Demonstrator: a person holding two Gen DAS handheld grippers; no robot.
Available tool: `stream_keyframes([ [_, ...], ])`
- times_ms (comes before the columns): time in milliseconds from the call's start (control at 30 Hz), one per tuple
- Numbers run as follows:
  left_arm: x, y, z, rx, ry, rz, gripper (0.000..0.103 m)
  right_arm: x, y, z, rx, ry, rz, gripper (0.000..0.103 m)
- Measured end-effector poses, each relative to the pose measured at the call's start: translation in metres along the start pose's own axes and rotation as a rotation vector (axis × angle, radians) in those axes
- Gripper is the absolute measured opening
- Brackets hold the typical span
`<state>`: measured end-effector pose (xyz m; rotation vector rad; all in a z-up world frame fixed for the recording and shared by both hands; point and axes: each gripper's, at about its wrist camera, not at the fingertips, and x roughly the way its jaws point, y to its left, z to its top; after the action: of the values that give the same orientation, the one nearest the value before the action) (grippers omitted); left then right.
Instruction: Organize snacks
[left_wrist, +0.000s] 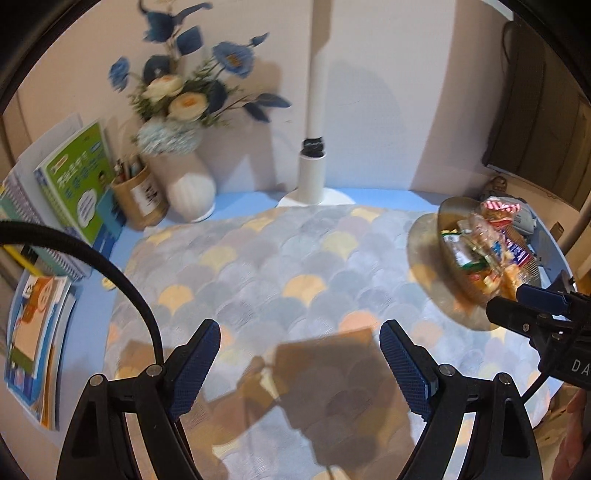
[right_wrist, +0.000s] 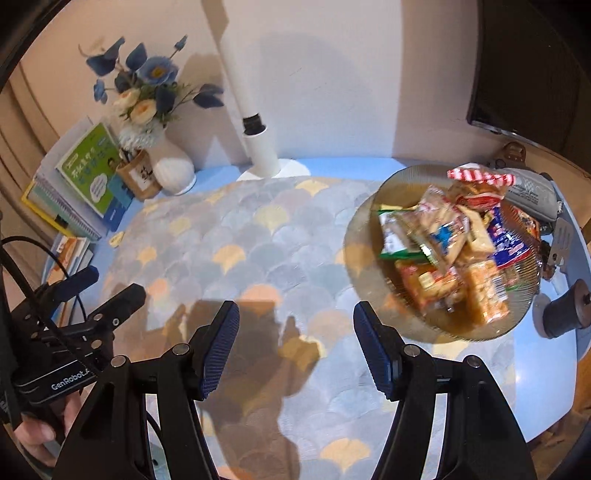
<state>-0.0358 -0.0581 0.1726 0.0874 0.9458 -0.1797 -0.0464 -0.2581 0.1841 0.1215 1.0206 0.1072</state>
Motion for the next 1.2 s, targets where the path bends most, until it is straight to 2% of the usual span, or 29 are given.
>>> stream_keyframes([
  [233, 0.013, 0.023, -0.021, -0.040, 0.043, 0.016, 0.086, 0.019, 0.020, -0.009, -0.009, 0.023, -0.021, 0.064],
  [500, 0.047, 0.041, -0.040, -0.095, 0.114, 0.031, 0.086, 0.050, 0.032, -0.020, -0.023, 0.058, -0.067, 0.064],
  [733, 0.060, 0.048, -0.048, -0.097, 0.144, 0.044, 0.086, 0.067, 0.040, -0.029, -0.040, 0.080, -0.091, 0.064],
  [1200, 0.068, 0.050, -0.047, -0.071, 0.149, 0.053, 0.086, 0.083, 0.035, -0.038, -0.017, 0.121, -0.133, 0.064],
])
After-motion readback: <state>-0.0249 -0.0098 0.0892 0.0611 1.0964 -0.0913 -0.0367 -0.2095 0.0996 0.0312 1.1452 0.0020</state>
